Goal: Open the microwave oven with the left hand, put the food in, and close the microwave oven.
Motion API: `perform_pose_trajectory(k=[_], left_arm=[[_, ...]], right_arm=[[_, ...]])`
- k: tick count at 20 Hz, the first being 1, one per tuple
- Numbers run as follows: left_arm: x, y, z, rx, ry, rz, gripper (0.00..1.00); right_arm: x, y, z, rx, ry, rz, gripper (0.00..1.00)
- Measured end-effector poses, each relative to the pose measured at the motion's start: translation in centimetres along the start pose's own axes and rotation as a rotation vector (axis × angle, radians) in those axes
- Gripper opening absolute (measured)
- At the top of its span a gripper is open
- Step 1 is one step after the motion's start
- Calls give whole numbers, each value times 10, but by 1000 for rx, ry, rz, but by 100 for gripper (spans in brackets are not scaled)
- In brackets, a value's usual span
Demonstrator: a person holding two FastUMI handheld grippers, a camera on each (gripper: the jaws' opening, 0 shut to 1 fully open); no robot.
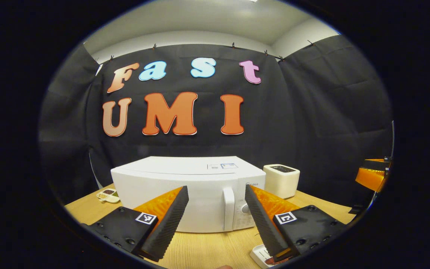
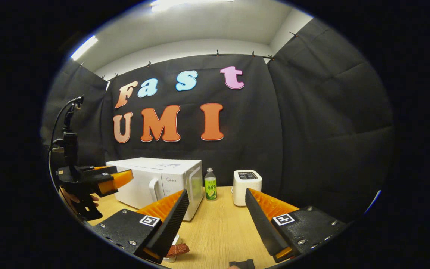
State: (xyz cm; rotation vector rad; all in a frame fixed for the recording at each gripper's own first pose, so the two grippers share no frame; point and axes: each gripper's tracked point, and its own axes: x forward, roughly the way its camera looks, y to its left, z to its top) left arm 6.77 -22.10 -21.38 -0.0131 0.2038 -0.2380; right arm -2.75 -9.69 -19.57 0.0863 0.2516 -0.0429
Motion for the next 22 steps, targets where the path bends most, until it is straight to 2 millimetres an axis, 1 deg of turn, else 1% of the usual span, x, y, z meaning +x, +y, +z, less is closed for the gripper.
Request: perform_pose_trajectory(k=[1,4,5,8,9,10,11,12,14,15,17,19,20,22], left_arm=[[5,-3,-9,9,9,2,98],[24,-11,-33,41,40,-3,100],[29,-12,-43,52,58,3,98],[49,-13,-69,59,108,14,100],[57,-14,-77,57,123,12,94],[63,-14,-83,63,133,9,97],[68,-14,-92,55,146,11,94],[74,-14,-98,48,160,14,95],[81,-13,-109,29,184,19,87],[86,-15,-113,16,186,22,87],[92,-13,-121,1,199,49,79],[94,-12,-116,20,164,71,67],[91,-14,-119,12,178,55,72],[96,-23,-122,-8,178,37,58]], right_arm=[[1,-1,-9,7,13,6,94],[3,-1,-26,22,38,14,94],[3,0,-34,26,48,19,94],[5,1,-52,24,79,26,94],[5,2,-56,22,87,26,94],[5,3,-61,24,96,30,94],[5,4,-67,29,108,32,94],[6,4,-70,34,117,35,94],[6,3,-78,31,134,34,94],[6,2,-80,26,139,32,94],[7,1,-83,19,145,30,94],[7,2,-88,22,154,33,94],[8,2,-90,26,159,33,94],[8,4,-94,32,171,38,94]])
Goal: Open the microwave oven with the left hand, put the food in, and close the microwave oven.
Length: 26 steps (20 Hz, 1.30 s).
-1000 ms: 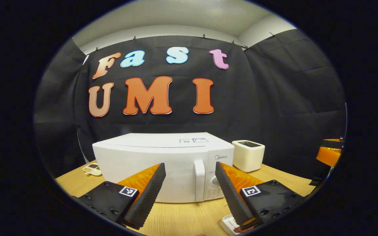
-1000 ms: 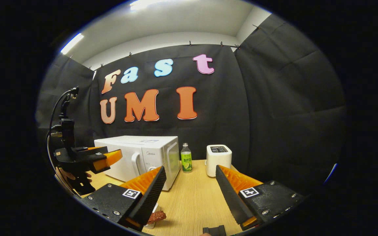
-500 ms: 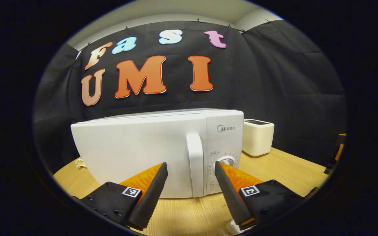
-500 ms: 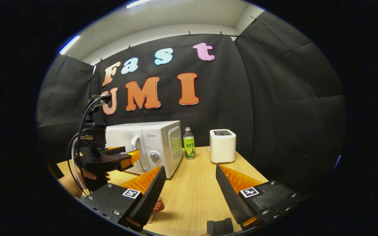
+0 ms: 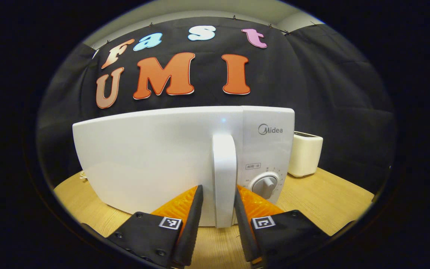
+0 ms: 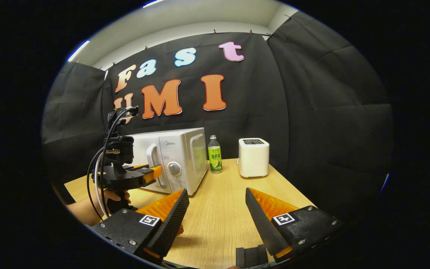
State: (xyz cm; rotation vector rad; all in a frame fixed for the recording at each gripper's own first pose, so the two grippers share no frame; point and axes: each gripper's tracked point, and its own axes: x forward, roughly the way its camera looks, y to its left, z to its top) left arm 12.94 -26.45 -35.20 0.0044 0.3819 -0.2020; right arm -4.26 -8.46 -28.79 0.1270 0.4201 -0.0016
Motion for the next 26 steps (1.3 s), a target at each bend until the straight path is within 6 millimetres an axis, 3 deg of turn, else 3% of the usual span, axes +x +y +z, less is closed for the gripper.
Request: perform_pose_trajectory(k=[2,3,6,11,12,14,20,26], left_arm=[[2,0,1,2,-1,7,29],[1,0,0,-14,-6,6,33],[2,-1,1,-34,-7,7,22],[-1,2,-1,-41,-9,37,22],[1,2,-2,-50,-10,37,13],[-2,2,-2,-56,-7,36,18],[-56,9,-10,-3,-42,24,17],[-134,37,-20,14,-51,-9,17]], right_arm=[[-2,2,-3,-3,7,4,94],[-3,1,-4,-6,7,1,94],[-6,0,-8,-1,15,-1,94],[-11,0,-17,-3,39,-6,94],[-12,0,-18,-4,42,-8,94],[-13,-1,-22,-3,52,-8,94],[-14,2,-30,31,81,1,94],[-22,24,-40,79,112,35,94]])
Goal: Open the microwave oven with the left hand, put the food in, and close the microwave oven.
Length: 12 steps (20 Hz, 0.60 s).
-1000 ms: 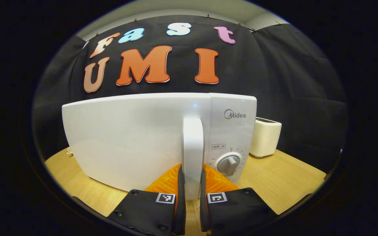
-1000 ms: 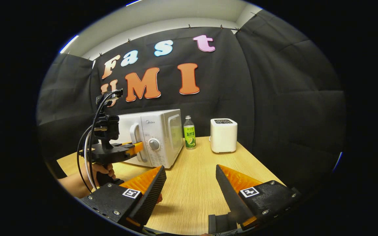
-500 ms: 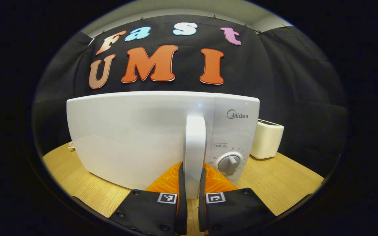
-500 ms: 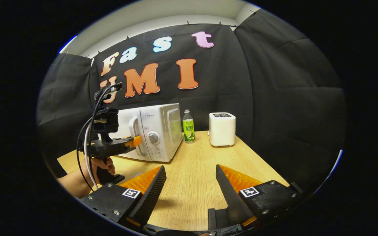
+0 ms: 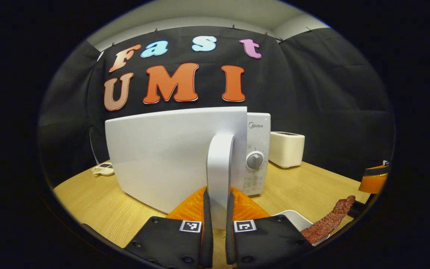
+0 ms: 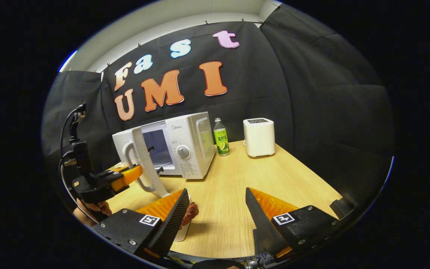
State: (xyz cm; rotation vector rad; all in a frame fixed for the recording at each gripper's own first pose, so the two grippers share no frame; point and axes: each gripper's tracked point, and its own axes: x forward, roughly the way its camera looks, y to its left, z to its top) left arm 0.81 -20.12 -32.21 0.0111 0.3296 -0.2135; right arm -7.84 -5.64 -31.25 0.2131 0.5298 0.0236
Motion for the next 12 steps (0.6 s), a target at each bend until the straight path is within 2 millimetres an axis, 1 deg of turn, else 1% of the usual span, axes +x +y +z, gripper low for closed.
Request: perform_pose_trajectory(k=[3,5,8,10,12], left_arm=[[-40,25,-4,-2,-5,10,17],[-63,42,-4,14,-30,18,18],[-94,76,-10,23,-48,68,18],[-114,99,-12,32,-56,111,20],[-128,123,-15,54,-56,157,23]], right_arm=[[-4,6,0,-19,1,8,94],[-2,10,-1,-15,2,13,94],[0,10,-4,-9,10,8,95],[-2,13,-4,-2,9,8,95],[-1,12,-7,-2,15,-3,94]])
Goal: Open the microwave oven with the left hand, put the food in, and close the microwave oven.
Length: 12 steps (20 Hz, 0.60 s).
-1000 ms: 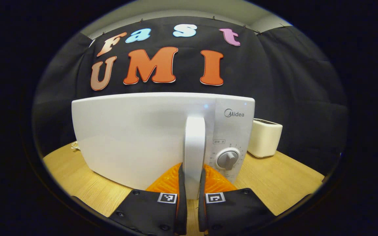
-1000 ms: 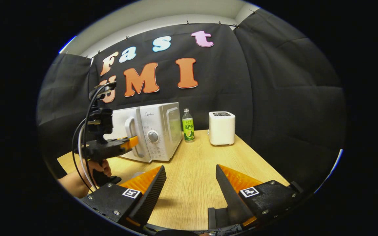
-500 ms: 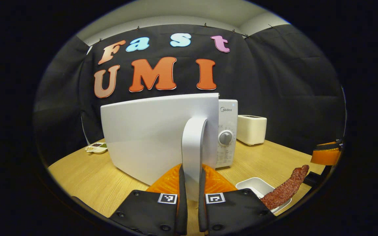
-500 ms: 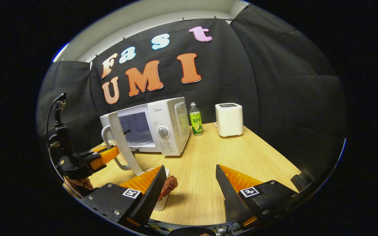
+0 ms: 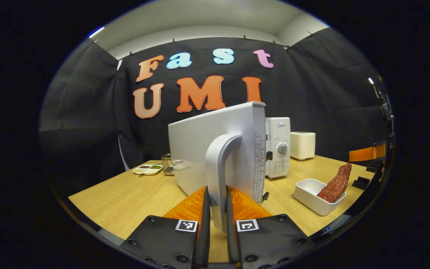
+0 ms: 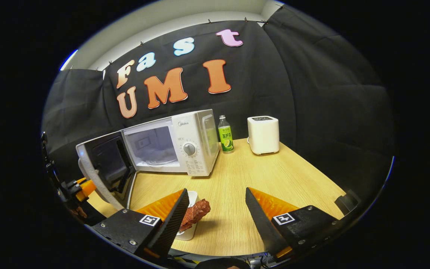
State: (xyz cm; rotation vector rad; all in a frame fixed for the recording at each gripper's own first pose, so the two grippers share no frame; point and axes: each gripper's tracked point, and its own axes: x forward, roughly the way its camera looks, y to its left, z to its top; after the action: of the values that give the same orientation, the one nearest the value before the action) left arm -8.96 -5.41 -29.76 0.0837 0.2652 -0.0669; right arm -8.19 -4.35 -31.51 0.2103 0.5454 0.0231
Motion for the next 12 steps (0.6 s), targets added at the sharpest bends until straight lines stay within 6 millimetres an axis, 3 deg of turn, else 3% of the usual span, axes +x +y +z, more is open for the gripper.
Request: perform_pose_trajectory(k=[4,7,8,9,10,12], left_arm=[[-20,42,-11,38,12,53,28],[-34,69,-14,12,12,78,46],[-38,77,-14,3,8,82,43],[-42,84,-13,-1,4,85,59],[-47,93,-13,0,4,92,53],[-51,110,-16,1,5,104,73]], right_arm=[[-3,4,-1,-18,6,-13,95],[-1,6,-6,-19,18,-26,95],[0,8,-8,-18,25,-30,95],[0,9,-10,-17,29,-33,95],[0,11,-11,-17,35,-39,95],[3,11,-17,-26,50,-55,95]])
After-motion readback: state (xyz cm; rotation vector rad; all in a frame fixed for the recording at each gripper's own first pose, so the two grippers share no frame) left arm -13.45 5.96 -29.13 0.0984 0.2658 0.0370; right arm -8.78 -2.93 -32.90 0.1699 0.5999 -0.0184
